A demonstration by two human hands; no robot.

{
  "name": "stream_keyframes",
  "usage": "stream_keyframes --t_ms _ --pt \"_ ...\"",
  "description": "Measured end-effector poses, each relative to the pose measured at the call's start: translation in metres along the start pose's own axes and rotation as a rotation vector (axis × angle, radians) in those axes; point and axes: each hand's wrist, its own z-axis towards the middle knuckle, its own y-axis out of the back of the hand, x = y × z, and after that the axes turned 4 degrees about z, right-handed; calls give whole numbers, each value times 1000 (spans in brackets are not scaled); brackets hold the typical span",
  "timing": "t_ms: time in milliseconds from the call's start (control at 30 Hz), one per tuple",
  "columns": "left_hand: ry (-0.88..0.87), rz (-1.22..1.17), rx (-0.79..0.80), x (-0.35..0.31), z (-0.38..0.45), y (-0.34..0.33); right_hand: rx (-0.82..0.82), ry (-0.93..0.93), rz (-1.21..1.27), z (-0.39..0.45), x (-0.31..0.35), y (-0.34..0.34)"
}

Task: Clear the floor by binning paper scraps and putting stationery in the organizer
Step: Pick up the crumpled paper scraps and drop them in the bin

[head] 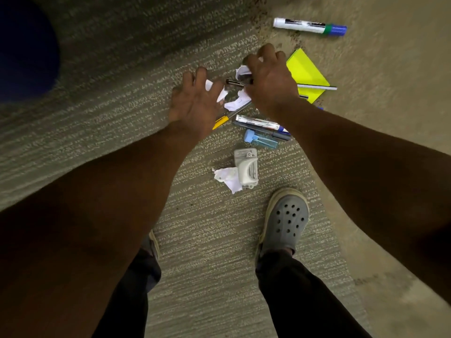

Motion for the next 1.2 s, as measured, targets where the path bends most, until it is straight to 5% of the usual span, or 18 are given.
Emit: stream_keyframes --t_ms 200,367,533,900,1100,1200 --pt "13 -140 69 24 -21 -19 -24 26 99 5 -4 4" --pt "287 -598 -78 35 -31 -21 -219 -168 415 3 -5 21" --pt "418 -785 18 35 -35 -14 -119 -311 692 -31 -17 30" --pt "-56 -620 22 -36 -6 18 -75 -421 439 -86 -40 -6" --pt "-51 -547 64 -53 9 11 -65 -348 426 -116 -21 -23" --pt "85 -727 1 -49 5 15 -43 -380 407 -139 -17 -32"
